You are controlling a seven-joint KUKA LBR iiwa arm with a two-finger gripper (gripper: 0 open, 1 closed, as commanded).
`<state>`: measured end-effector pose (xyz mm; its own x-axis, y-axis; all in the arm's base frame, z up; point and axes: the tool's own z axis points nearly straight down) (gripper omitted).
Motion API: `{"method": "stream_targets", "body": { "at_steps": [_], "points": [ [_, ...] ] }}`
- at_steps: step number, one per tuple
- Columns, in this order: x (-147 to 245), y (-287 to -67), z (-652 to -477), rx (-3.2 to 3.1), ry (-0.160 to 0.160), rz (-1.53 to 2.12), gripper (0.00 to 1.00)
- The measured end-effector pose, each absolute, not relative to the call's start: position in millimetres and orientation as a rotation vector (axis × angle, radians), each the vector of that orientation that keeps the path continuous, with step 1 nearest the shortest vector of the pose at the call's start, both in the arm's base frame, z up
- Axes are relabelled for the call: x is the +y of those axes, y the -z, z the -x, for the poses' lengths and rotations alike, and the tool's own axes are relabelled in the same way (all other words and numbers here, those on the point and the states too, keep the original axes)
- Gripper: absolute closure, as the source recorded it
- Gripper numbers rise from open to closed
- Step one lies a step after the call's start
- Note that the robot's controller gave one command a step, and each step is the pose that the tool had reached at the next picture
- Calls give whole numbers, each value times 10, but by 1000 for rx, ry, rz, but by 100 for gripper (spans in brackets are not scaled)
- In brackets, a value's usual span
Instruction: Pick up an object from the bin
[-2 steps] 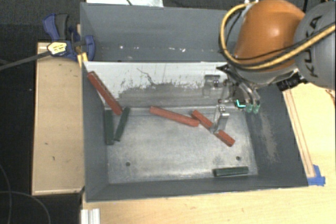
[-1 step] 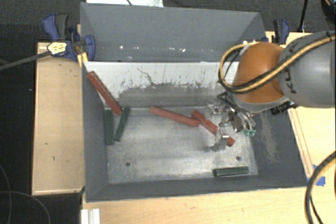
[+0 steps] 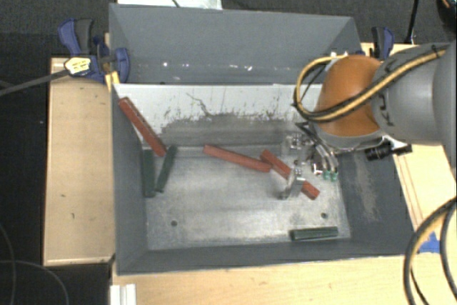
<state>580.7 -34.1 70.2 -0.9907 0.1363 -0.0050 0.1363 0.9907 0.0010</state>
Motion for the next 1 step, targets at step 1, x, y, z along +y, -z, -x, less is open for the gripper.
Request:
{"method": "stream_targets", "body": {
  "at_steps": [1],
  "points": [
    [-341,-709,-5809,3128,-1,-214,100]
  ]
}}
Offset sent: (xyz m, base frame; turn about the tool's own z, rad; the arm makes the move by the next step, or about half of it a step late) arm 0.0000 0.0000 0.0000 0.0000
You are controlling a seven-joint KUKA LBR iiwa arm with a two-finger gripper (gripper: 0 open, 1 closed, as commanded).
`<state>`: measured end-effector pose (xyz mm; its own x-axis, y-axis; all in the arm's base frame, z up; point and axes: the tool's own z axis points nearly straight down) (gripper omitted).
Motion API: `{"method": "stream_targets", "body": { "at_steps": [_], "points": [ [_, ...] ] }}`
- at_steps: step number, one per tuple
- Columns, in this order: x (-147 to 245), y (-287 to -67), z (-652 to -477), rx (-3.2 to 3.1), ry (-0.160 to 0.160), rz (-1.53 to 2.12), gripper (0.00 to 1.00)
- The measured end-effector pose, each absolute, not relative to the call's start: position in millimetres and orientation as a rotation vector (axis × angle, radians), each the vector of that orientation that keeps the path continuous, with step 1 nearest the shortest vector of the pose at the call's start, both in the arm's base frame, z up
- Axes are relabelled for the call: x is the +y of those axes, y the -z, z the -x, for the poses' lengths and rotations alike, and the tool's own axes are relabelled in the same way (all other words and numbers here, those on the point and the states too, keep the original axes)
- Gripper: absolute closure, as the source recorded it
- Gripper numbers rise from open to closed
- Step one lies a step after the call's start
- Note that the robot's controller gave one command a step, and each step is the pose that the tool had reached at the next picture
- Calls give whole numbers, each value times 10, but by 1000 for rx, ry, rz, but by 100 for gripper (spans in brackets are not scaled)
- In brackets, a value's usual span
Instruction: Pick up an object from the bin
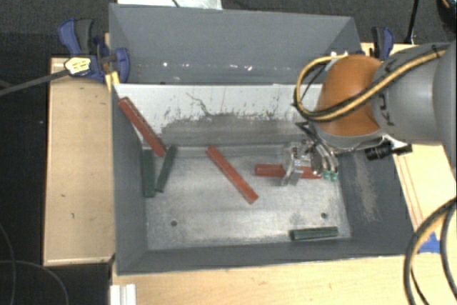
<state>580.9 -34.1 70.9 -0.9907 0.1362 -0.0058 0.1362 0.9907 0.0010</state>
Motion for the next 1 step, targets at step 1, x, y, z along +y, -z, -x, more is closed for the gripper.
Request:
{"method": "stream_targets", "body": {
  "at_steps": [1],
  "points": [
    [-440,-2385,-5669,3118,-1,-282,100]
  ]
}}
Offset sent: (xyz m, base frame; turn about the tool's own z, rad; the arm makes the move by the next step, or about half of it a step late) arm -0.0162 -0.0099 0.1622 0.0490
